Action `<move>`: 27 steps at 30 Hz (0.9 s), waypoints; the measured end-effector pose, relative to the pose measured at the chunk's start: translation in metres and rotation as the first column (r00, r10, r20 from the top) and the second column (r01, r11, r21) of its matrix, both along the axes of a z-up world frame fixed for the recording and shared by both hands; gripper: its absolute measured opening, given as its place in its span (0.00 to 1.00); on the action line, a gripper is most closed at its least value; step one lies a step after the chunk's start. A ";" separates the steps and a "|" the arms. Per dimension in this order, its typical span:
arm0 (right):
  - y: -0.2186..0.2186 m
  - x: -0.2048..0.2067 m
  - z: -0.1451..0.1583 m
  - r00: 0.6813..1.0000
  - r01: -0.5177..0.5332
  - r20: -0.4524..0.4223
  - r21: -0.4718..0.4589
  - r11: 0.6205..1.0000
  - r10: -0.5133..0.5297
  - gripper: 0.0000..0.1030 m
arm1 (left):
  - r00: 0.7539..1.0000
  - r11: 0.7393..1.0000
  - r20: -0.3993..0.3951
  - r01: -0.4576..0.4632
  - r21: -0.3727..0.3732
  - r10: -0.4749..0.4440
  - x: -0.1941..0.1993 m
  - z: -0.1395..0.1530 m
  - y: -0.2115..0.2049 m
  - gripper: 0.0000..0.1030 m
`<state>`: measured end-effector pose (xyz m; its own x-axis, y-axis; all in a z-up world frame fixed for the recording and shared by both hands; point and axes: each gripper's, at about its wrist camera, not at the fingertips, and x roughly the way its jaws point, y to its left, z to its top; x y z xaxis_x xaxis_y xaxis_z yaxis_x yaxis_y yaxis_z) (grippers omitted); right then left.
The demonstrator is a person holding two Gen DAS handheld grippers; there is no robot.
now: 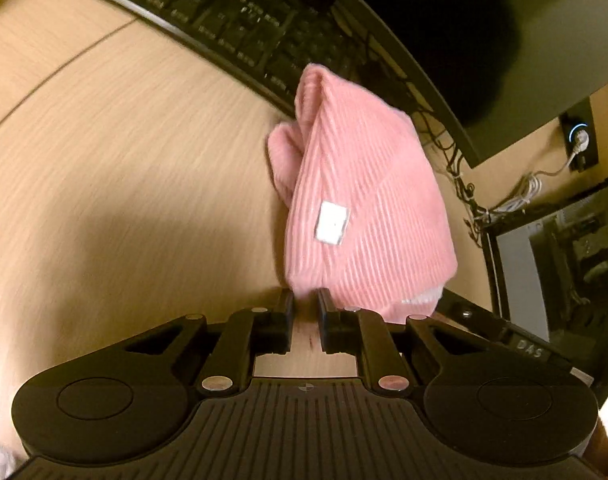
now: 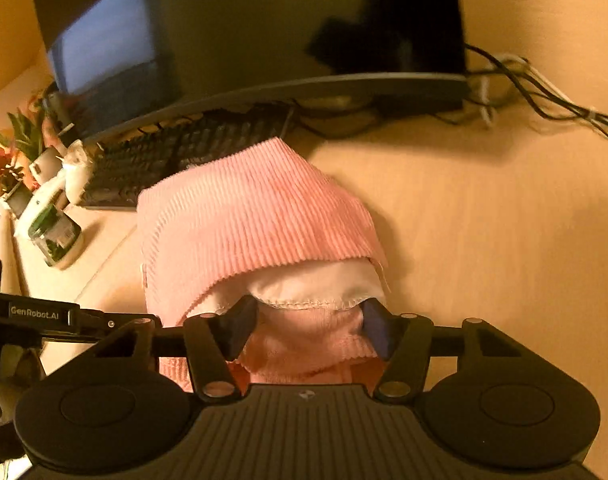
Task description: Fold clothes
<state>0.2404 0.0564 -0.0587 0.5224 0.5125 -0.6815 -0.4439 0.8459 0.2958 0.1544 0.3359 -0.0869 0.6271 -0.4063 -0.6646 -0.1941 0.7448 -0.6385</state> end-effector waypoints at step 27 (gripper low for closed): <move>-0.188 -0.156 0.063 0.908 -0.207 0.372 -0.002 0.978 0.193 1.00 | 0.874 0.707 0.285 -0.485 0.514 0.393 -0.187 0.088 -0.256 1.00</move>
